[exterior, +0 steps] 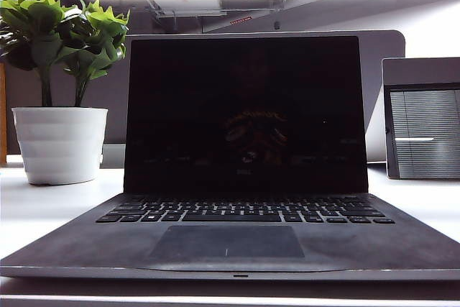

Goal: Close the laptop lid.

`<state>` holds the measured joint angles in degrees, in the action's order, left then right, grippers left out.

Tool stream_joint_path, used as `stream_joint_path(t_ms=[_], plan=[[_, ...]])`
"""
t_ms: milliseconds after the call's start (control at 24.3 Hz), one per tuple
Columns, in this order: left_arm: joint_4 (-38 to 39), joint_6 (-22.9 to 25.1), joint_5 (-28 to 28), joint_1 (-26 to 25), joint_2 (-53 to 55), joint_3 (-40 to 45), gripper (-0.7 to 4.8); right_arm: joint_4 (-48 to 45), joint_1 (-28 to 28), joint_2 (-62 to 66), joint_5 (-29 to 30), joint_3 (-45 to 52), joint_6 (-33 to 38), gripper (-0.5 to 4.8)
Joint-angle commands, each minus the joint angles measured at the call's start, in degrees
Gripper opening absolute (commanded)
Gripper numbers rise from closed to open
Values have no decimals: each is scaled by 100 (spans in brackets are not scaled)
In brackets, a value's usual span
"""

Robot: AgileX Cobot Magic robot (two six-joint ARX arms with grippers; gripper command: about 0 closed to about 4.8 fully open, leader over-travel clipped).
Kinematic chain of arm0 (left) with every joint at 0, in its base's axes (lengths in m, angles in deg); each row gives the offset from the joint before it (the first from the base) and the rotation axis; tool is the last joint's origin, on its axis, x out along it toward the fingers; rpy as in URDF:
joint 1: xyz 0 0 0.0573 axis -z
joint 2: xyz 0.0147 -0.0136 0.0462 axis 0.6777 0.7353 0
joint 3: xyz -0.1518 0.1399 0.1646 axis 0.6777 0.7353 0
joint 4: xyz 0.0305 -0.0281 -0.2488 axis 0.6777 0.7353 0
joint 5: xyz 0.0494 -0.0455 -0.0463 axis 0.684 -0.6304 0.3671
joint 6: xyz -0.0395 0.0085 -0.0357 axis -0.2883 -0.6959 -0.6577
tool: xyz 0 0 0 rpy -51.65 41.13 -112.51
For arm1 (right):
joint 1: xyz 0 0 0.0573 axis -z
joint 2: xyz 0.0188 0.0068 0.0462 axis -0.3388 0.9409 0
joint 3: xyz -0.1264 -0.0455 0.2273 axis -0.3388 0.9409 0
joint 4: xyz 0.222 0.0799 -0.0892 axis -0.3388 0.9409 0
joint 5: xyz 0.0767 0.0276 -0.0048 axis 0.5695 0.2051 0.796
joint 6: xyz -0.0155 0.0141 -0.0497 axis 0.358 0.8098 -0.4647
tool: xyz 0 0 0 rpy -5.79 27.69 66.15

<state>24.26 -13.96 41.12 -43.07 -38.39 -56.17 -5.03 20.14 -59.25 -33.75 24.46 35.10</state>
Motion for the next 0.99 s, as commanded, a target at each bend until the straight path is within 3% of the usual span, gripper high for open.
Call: stream_joint_path(t_ms=[41,742,824,865,989], plan=[[-66,-17,2,-7,4,-7,-5,-105,-7,-4,4,9,-22,-1],[-155,-20,-2,-7,4,-7,-5,-33,-7,-4,94,7,-2,-1],[-520,-77,-74,-7,4,-9,-5,-304,-9,-4,393,4,295,-1],[-852,-400,-151,-7,4,-13,-5,-538,-7,-4,619,-2,660,-1],[-1130,-695,-129,-7,4,-39,-5,-695,-7,-4,713,-26,1143,-1]])
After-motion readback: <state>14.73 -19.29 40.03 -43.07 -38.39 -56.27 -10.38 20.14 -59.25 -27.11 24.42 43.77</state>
